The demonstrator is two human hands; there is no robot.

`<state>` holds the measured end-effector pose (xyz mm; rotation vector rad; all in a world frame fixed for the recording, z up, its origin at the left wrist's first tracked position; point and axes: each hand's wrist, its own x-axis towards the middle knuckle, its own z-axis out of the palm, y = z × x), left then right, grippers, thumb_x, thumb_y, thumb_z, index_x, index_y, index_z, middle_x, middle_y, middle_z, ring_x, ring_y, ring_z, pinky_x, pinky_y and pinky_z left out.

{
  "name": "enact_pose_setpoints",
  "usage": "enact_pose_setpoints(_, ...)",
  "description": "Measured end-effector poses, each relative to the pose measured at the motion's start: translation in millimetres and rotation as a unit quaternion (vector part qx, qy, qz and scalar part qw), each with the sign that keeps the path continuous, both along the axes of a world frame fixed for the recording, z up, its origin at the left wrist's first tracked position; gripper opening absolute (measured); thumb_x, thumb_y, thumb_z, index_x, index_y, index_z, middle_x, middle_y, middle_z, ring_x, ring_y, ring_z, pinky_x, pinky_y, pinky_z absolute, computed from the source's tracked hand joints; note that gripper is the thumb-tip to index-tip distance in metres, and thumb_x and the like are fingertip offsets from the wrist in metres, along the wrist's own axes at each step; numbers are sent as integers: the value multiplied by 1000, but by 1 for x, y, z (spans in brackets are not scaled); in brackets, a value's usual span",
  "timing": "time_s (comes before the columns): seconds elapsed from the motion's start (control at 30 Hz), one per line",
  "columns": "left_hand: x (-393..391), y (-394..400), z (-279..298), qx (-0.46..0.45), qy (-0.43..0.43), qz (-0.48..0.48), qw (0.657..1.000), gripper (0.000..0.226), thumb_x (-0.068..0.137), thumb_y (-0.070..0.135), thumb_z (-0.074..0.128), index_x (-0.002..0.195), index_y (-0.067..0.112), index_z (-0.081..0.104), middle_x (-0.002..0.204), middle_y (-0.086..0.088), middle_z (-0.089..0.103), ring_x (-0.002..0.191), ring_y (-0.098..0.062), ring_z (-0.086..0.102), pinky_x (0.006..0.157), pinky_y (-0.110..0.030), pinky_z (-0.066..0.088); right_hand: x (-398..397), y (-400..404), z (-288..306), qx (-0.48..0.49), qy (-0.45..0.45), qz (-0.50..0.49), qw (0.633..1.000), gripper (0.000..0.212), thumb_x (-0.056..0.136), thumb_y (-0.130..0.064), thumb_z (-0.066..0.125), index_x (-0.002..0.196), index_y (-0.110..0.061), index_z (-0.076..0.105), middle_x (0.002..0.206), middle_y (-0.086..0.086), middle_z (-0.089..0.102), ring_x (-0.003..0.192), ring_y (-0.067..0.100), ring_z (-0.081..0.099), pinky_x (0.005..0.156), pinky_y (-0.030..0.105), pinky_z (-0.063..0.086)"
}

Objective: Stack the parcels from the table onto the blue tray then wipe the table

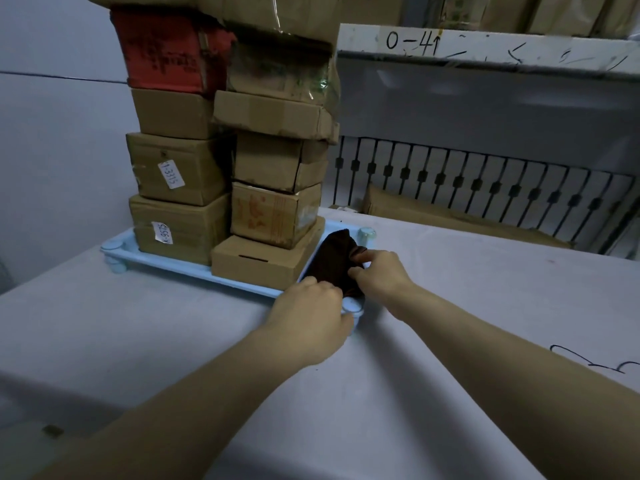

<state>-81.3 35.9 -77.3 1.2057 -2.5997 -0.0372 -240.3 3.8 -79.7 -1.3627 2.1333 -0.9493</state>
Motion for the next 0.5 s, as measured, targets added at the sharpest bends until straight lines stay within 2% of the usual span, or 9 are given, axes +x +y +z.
enact_pose_setpoints(0.1, -4, 4, -2, 19, 28, 1, 999, 41, 93, 48, 47, 113, 13, 57, 113, -3, 60, 107, -19, 49, 83, -27, 37, 3, 2, 2, 23, 21, 16, 999, 23, 92, -20, 55, 111, -15, 68, 123, 13, 49, 102, 35, 61, 97, 45, 52)
enact_pose_setpoints(0.17, 0, 6, 0, 77, 56, -2, 995, 53, 92, 50, 51, 136, 21, 43, 121, -2, 58, 113, -19, 48, 87, -29, 39, 3, 6, 3, 24, -19, 22, 999, 28, 92, -22, 56, 119, -17, 64, 130, 14, 51, 111, 34, 59, 101, 45, 50)
enact_pose_setpoints(0.23, 3, 10, 6, 119, 65, -6, 991, 65, 92, 50, 55, 147, 25, 31, 131, 0, 54, 121, -19, 45, 93, -31, 40, -2, 18, 7, 13, -56, 18, 998, 43, 94, -25, 57, 136, -16, 54, 139, 13, 47, 119, 33, 56, 105, 44, 47)
enact_pose_setpoints(0.33, 6, 12, 8, 120, 57, -1, 991, 54, 93, 46, 56, 140, 21, 42, 141, 2, 48, 131, -18, 38, 105, -32, 37, -10, 39, 16, 15, -68, 13, 998, 57, 97, -30, 59, 148, -14, 40, 147, 12, 40, 119, 31, 54, 100, 39, 48)
enact_pose_setpoints(0.43, 1, 19, 13, 100, 72, 9, 992, 46, 95, 44, 54, 134, 21, 48, 140, 2, 46, 135, -19, 29, 109, -35, 34, -24, 66, 30, 41, -92, 18, 995, 55, 98, -32, 58, 146, -11, 42, 141, 14, 49, 108, 28, 57, 83, 35, 50)
enact_pose_setpoints(0.5, -6, 23, 20, 100, 101, 19, 990, 47, 94, 43, 55, 135, 21, 48, 139, 0, 47, 134, -20, 28, 109, -34, 33, -33, 87, 42, 48, -94, 22, 994, 53, 99, -34, 56, 145, -10, 44, 133, 12, 54, 105, 29, 61, 78, 34, 53)
